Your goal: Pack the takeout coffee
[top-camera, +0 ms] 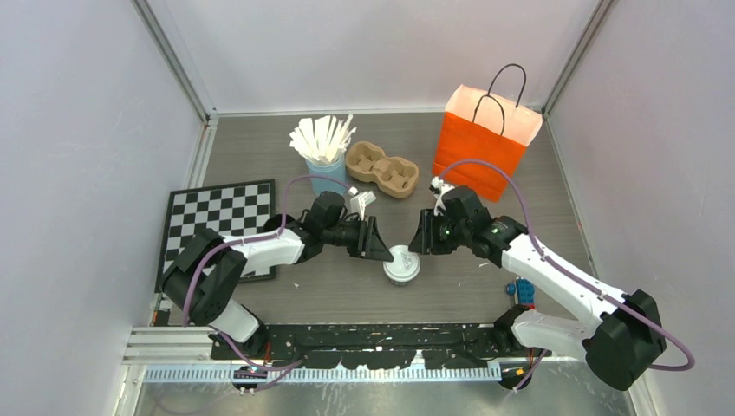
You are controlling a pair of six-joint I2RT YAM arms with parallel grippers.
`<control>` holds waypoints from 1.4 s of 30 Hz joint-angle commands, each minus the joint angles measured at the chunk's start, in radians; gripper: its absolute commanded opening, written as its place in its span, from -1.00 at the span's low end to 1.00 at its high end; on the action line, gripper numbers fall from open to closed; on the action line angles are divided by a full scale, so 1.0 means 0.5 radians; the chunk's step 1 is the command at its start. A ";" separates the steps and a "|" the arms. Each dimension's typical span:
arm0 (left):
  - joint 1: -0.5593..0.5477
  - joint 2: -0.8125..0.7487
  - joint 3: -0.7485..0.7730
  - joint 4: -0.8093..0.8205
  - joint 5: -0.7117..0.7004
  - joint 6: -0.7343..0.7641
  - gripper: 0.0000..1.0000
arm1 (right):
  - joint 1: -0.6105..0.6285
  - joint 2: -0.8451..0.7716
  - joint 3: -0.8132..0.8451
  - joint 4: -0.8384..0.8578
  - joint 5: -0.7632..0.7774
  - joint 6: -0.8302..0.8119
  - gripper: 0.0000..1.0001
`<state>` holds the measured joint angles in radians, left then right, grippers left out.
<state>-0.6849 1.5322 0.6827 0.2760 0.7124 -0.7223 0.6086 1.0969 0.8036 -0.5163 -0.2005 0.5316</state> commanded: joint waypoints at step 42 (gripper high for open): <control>-0.118 -0.710 0.746 -1.654 -0.965 0.581 0.97 | 0.154 -0.151 0.144 -0.323 0.299 -0.014 0.20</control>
<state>-0.7464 1.2797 1.0027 -0.3477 0.3229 -0.5133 0.6380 0.9798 0.8093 -0.6521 -0.1074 0.5652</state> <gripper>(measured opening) 0.879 0.610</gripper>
